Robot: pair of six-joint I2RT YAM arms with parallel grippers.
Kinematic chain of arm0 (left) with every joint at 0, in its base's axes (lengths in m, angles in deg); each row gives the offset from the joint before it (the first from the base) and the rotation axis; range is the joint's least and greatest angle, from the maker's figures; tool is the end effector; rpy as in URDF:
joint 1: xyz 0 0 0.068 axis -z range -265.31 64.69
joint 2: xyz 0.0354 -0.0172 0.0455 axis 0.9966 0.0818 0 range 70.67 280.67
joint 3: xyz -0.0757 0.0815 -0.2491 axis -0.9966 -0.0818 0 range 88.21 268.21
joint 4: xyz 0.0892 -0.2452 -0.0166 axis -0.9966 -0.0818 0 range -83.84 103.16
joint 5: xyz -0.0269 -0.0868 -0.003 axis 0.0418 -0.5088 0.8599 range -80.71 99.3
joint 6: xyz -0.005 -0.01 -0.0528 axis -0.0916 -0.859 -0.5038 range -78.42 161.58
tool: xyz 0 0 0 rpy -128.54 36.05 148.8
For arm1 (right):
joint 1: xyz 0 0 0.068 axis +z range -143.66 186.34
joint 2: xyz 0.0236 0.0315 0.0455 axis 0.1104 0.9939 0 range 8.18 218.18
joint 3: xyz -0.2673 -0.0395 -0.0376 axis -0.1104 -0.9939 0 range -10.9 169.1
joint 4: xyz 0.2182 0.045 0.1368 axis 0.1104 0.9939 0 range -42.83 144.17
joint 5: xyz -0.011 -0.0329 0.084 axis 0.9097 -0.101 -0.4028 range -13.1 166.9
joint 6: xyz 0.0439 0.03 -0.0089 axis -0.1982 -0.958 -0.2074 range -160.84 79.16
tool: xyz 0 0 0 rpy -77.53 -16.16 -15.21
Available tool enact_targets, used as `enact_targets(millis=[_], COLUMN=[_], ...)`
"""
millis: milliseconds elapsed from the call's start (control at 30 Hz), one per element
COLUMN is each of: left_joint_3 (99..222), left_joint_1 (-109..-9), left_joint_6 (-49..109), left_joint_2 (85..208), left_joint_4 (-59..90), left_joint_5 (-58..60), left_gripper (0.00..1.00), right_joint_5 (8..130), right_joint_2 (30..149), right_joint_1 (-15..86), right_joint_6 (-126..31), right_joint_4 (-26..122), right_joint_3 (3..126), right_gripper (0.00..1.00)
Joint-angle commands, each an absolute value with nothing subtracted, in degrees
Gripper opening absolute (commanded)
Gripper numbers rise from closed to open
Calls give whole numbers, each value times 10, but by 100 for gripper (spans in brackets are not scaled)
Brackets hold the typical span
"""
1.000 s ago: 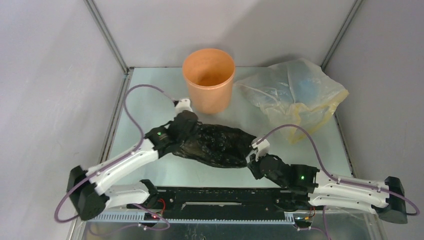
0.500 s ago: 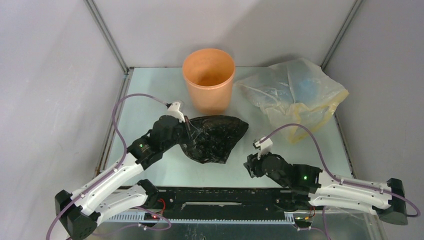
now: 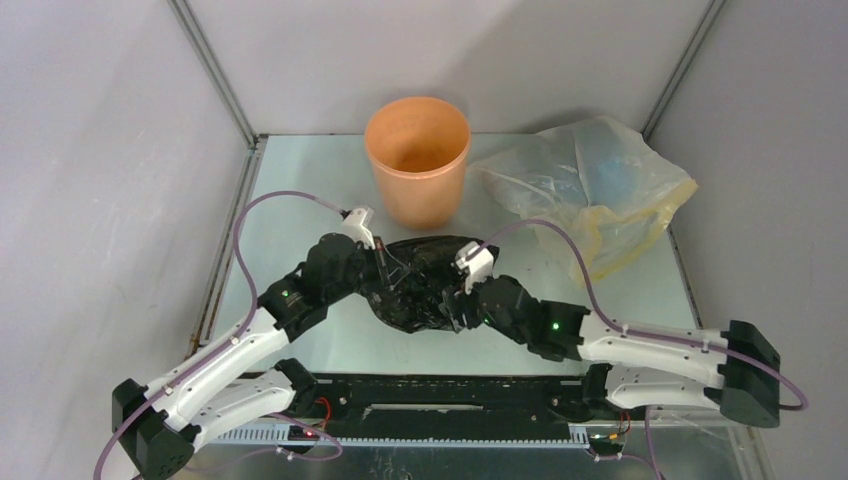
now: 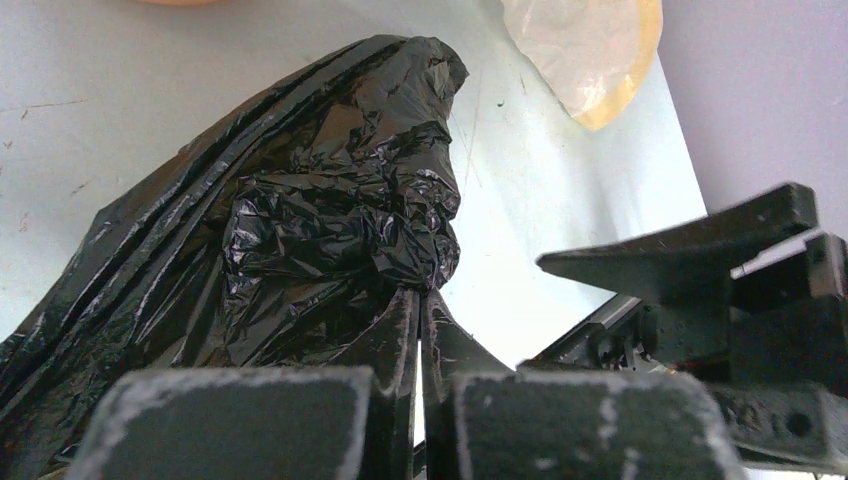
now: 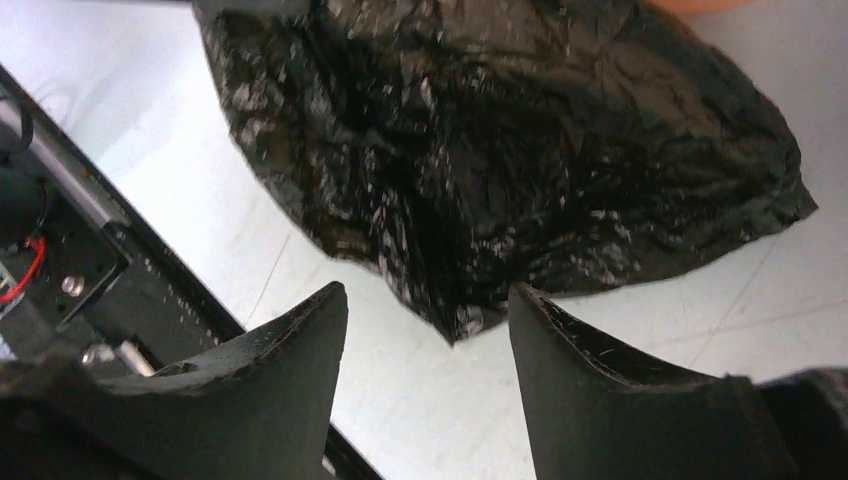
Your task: Put the trash bags into the trash bin
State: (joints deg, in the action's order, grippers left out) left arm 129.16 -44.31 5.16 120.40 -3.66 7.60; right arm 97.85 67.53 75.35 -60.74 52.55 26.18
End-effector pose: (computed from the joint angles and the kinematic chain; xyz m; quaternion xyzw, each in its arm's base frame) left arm 0.1499 -0.1317 0.2894 0.0417 0.8451 -0.3430 0.4080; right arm 0.0942 0.2100 0.2536 -0.2641 0.8044 0.2455 0.4722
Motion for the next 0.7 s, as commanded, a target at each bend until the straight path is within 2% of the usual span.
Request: enact_targets(millis=[0,167,333,400,500,533,667], left_joint_3=[1297,1301,1307,1309,1314,1316,1312], left_joint_1=[-446,-446,-446,-446,-447,-449,-478], left_joint_6=[49,54,56,56,61,64,60], left_joint_2=[1186,1190,1194,1193,1192,1191,1185], left_joint_4=[-22,-29,-29,-30,-34,-39,-76], left_joint_5=[71,68,64,64,70,77,137], left_gripper=[0,0,0,0,0,0,1], right_joint_5=[922,862,858,851,835,831,826], right_joint_2=[732,787,843,863,878,875,816], right_joint_1=[708,666,659,656,653,653,652], right_joint_6=[-587,-579,-565,-563,-569,-573,-592], right_joint_4=[445,393,391,390,398,405,449], right_joint_3=[301,303,324,335,348,351,351], right_gripper=[63,61,57,49,3,0,0])
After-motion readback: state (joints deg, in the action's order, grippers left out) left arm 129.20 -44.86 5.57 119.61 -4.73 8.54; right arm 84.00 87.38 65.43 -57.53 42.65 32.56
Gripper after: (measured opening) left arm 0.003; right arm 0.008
